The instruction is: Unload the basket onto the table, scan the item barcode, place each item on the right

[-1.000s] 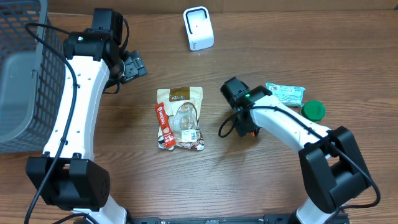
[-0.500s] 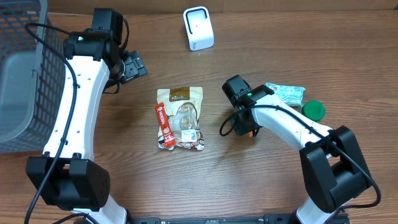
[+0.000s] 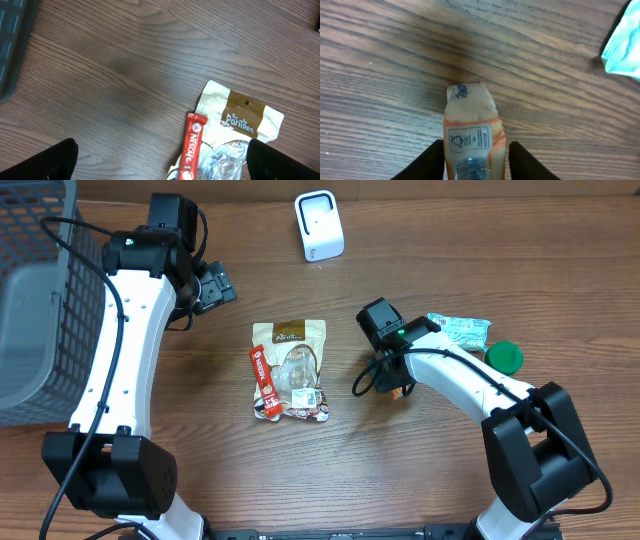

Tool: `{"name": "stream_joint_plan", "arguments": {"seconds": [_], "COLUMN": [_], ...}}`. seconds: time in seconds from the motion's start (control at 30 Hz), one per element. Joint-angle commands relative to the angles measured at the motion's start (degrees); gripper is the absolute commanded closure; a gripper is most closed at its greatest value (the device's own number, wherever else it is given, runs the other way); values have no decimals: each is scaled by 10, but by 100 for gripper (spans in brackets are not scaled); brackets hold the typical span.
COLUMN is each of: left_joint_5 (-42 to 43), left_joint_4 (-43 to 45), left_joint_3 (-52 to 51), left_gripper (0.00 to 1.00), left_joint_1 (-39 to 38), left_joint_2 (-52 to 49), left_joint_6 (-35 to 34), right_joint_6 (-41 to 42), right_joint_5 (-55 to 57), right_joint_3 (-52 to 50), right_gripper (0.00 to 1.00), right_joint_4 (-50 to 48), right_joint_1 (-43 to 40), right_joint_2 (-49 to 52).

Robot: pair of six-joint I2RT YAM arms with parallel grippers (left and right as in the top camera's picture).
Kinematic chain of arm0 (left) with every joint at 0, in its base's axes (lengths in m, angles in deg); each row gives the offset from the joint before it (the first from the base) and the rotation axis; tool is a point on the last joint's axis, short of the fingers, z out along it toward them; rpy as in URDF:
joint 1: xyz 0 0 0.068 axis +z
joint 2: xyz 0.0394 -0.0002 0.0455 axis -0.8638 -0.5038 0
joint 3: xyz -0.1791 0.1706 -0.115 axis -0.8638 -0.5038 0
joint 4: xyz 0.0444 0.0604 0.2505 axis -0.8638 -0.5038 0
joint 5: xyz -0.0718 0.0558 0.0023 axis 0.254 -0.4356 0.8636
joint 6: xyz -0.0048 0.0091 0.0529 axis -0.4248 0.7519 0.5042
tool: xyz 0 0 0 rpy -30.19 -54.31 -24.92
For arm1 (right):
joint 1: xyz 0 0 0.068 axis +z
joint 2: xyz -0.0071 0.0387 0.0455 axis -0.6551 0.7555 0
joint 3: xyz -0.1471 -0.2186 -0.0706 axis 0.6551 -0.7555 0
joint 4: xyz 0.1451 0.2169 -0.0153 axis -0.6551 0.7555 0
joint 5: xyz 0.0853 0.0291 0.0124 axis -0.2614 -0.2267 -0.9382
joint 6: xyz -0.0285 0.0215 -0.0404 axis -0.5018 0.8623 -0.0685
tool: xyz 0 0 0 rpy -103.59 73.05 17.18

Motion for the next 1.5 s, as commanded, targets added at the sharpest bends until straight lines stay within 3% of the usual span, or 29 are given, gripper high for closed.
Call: {"name": "stream_joint_plan", "arguments": {"seconds": [0.0, 0.17, 0.4, 0.5, 0.63, 0.9, 1.13, 1.47], "left_joint_5": [-8, -8, -8, -8, -8, -8, -8, -8], "left_joint_4": [0, 0, 0, 0, 0, 0, 0, 0], "left_joint_3": [-1, -1, -1, -1, -1, -1, -1, -1], "left_gripper": [0, 0, 0, 0, 0, 0, 0, 1], "left_joint_1": [-1, -1, -1, -1, -1, -1, -1, -1], "left_joint_2": [-5, -5, -5, -5, -5, -5, -5, -5], "left_joint_6": [1, 1, 1, 1, 1, 1, 1, 1], "right_joint_6": [37, 72, 72, 72, 75, 87, 87, 87], "right_joint_5": [1, 2, -12, -136, -299, -263, -152, -142], "right_joint_3": [11, 14, 194, 231, 217, 133, 81, 79], "right_gripper": [56, 50, 41, 43, 55, 55, 54, 53], "right_joint_4": [-11, -26, 60, 41, -13, -153, -244, -308], "right_joint_1": [-2, -3, -7, -1, 20, 132, 211, 232], "right_joint_2": [-16, -17, -20, -20, -17, -16, 3, 88]}}
